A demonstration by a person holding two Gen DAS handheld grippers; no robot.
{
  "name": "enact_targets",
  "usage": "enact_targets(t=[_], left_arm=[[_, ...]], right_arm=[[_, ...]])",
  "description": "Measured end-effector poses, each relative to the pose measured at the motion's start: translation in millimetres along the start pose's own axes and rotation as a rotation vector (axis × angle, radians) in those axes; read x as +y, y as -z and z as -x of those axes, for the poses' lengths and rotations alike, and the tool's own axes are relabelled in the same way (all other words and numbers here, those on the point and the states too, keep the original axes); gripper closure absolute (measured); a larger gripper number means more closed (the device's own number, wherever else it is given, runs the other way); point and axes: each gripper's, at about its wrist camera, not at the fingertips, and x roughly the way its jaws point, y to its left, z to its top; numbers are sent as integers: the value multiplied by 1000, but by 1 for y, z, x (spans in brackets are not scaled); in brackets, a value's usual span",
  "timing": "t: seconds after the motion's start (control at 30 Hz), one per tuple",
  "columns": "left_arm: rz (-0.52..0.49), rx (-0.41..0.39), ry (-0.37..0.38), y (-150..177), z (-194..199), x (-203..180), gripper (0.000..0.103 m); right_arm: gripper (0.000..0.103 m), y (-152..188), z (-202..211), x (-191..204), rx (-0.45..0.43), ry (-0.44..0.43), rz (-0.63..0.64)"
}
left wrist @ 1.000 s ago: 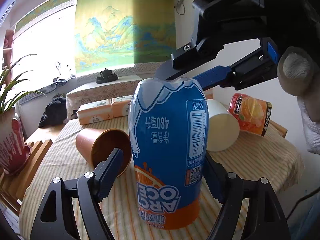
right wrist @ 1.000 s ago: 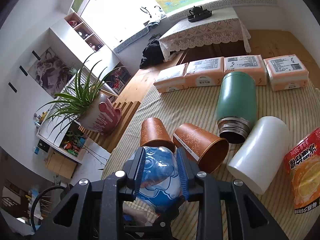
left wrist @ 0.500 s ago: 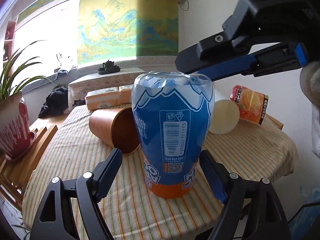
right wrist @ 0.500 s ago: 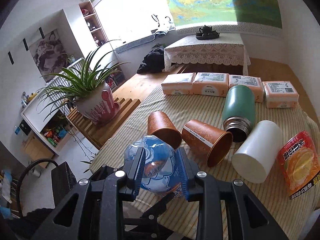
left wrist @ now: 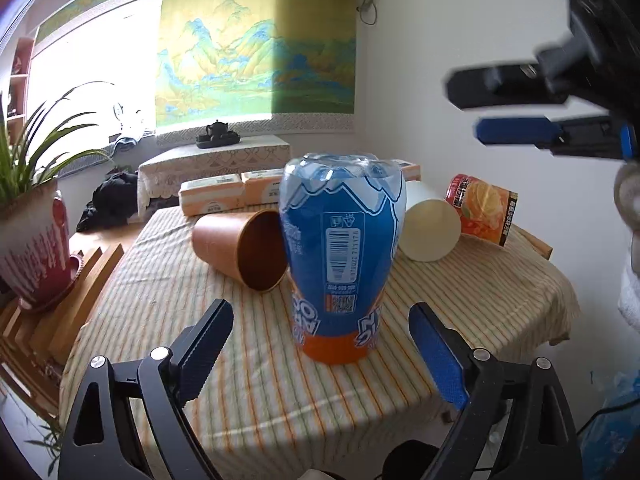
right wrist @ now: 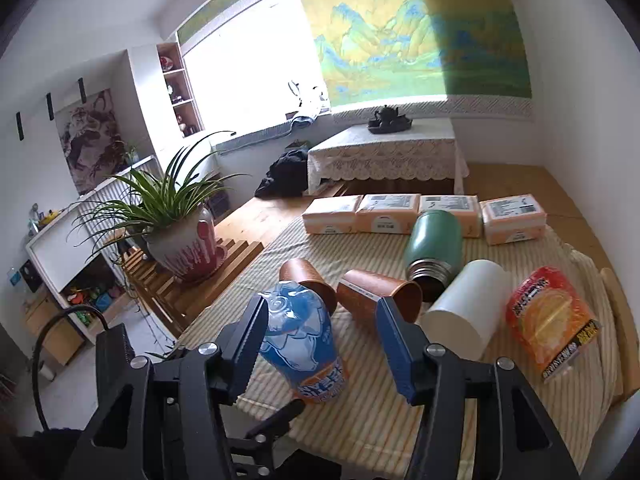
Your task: Flip cup upside down
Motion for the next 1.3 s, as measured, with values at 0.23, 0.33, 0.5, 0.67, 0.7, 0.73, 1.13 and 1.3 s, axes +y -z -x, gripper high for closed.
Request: enact_targets(t=[0.23, 0.33, 0.5, 0.67, 0.7, 0.73, 1.13, 1.3], left_arm=[[32, 12, -48, -7, 31, 8, 9], [61, 1, -78, -12, 45, 11, 7], [67, -25, -135, -20, 65, 13, 6], [101, -39, -169, -26, 83, 20, 4], [112, -45, -178, -27, 89, 22, 3], [121, -54, -187, -28, 92, 24, 2], [152, -57, -214, -26, 101, 27, 2], [132, -57, -216, -25, 98, 20, 2]], right_arm=[[40, 36, 30, 1, -67, 144, 7], [36, 49, 38, 4, -84, 187, 1], [33, 67, 49, 16, -128, 280, 38], [29, 74, 54, 25, -146, 295, 40], [29, 76, 55, 27, -153, 295, 38], [28, 77, 56, 29, -158, 294, 34], [21, 92, 62, 36, -206, 338, 1], [20, 91, 65, 33, -205, 345, 1]])
